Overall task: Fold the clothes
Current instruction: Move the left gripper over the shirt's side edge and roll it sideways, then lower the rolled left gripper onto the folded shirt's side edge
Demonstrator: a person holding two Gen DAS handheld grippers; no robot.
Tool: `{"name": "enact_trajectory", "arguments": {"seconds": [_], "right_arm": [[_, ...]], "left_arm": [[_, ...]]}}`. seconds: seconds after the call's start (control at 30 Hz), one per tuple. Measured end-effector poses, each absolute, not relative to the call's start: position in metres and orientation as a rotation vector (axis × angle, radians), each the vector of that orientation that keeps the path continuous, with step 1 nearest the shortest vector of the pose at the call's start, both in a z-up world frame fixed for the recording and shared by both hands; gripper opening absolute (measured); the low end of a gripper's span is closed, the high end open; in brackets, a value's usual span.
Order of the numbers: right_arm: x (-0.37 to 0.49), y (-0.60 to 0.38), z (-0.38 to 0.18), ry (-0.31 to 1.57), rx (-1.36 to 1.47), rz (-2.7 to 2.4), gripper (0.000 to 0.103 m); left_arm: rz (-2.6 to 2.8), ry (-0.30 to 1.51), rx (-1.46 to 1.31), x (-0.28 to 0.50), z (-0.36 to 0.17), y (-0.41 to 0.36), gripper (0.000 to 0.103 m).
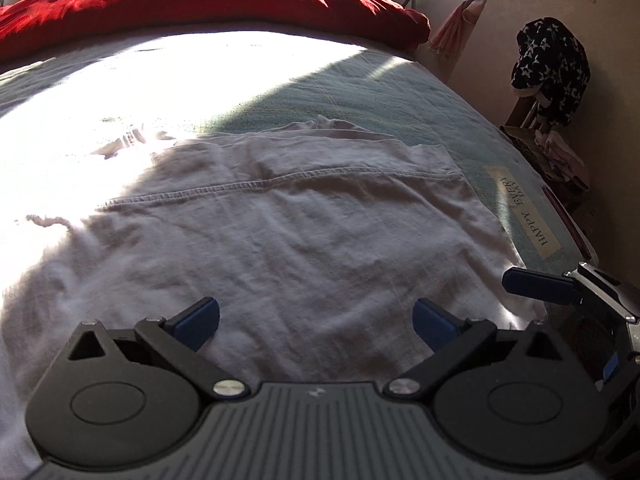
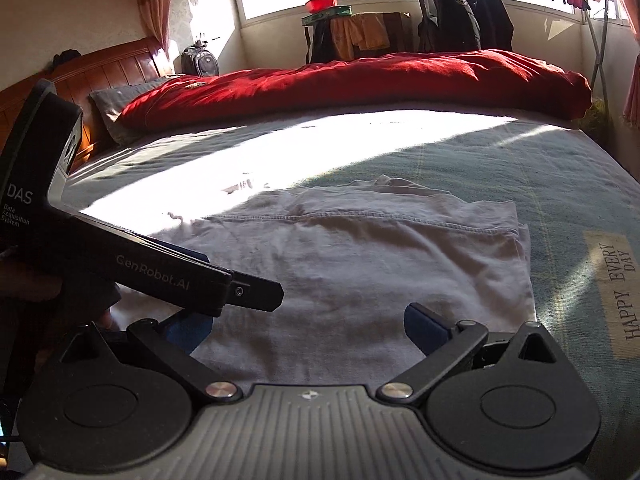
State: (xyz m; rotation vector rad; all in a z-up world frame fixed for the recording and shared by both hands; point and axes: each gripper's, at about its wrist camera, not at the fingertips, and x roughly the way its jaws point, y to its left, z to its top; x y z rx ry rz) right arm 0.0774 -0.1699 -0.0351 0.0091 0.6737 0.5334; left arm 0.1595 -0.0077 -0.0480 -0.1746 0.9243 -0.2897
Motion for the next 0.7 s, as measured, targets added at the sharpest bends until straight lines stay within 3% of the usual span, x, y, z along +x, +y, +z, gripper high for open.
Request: {"name": "enact_trajectory", "arguments": {"seconds": [0.3, 0.7], "right_arm": [[0.063, -0.165, -0.030, 0.681, 0.019, 0.540, 0.103], [0.072, -0.154, -0.042, 0.776, 0.090, 0.559, 0.103]], "left_arm": [[-0.327, 0.822, -0.281, 0.130, -0.026, 0.038, 0.102], [-0.080, 0.715, -0.564, 0.116, -0.024, 0.185, 0.102]]}}
